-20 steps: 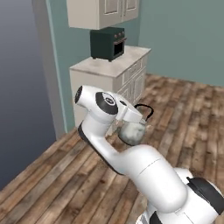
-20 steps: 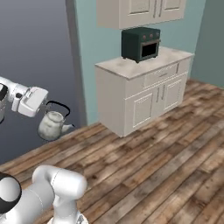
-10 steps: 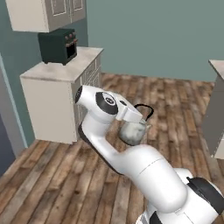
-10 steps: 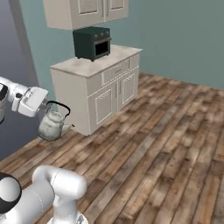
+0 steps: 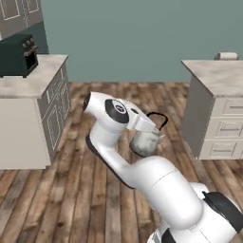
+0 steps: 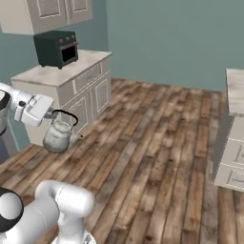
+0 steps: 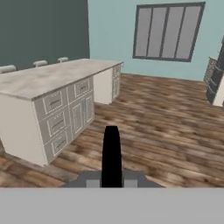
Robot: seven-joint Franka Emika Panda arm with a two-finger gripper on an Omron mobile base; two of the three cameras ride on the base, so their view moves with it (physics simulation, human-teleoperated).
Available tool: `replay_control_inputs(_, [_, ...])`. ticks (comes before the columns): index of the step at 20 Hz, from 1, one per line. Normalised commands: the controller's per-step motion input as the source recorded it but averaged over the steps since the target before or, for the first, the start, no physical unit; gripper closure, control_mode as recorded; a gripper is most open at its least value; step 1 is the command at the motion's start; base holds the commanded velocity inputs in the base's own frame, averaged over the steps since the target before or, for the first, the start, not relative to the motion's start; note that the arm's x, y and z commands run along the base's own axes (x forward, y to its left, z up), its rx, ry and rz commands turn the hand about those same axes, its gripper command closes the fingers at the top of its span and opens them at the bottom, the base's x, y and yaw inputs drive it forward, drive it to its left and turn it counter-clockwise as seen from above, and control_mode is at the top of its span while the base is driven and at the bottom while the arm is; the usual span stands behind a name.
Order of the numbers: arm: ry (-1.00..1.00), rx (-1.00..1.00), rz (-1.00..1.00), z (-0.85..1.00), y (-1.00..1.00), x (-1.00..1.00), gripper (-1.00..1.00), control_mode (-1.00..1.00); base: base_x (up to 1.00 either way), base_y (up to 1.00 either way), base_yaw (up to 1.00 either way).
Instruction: The kettle is done boiling. Turn off the stove, then wait for 300 timesteps before moving the kettle to the dining table.
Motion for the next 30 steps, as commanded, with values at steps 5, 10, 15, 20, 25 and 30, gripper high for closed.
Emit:
replay_control_inputs(5, [0.00,0.00,0.00,0.00,0.00,0.00,1.00,1.00,0.43,-0.06,-0.31])
replay_control_inputs(10, [0.00,0.00,0.00,0.00,0.00,0.00,1.00,1.00,0.94,0.00,-0.31])
replay_control_inputs(15, [0.00,0.00,0.00,0.00,0.00,0.00,1.00,1.00,0.95,0.00,-0.28])
replay_control_inputs(20, [0.00,0.00,0.00,0.00,0.00,0.00,1.00,1.00,0.91,0.00,-0.27])
replay_control_inputs(25, [0.00,0.00,0.00,0.00,0.00,0.00,1.00,1.00,0.85,0.00,-0.28])
replay_control_inputs(30, [0.00,0.00,0.00,0.00,0.00,0.00,1.00,1.00,0.75,0.06,-0.31])
